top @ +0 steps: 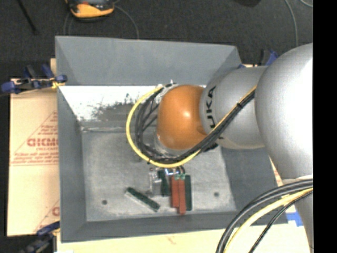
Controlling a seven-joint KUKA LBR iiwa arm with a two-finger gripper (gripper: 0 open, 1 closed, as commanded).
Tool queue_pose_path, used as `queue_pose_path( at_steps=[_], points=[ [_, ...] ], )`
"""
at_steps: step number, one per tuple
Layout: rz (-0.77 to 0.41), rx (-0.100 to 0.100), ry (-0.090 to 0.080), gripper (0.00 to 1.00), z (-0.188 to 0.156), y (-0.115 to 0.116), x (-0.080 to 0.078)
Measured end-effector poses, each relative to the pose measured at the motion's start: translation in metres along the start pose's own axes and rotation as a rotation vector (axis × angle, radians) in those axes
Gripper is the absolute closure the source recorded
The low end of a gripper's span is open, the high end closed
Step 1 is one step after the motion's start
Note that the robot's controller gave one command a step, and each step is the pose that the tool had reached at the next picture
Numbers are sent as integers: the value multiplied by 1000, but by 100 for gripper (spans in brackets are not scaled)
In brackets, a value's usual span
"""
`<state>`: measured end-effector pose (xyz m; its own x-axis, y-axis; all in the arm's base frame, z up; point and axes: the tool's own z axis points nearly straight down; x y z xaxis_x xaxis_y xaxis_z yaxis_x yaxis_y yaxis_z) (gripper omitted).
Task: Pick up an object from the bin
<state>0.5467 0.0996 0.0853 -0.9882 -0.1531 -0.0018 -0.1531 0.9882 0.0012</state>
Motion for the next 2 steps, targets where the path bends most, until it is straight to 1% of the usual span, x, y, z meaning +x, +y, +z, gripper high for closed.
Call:
queue_pose_path(
  at_steps=[1,2],
  points=[
    [-132,5,-1,0,5,-42,21],
    [-396,2,-1,0,6,-39,59]
  ],
)
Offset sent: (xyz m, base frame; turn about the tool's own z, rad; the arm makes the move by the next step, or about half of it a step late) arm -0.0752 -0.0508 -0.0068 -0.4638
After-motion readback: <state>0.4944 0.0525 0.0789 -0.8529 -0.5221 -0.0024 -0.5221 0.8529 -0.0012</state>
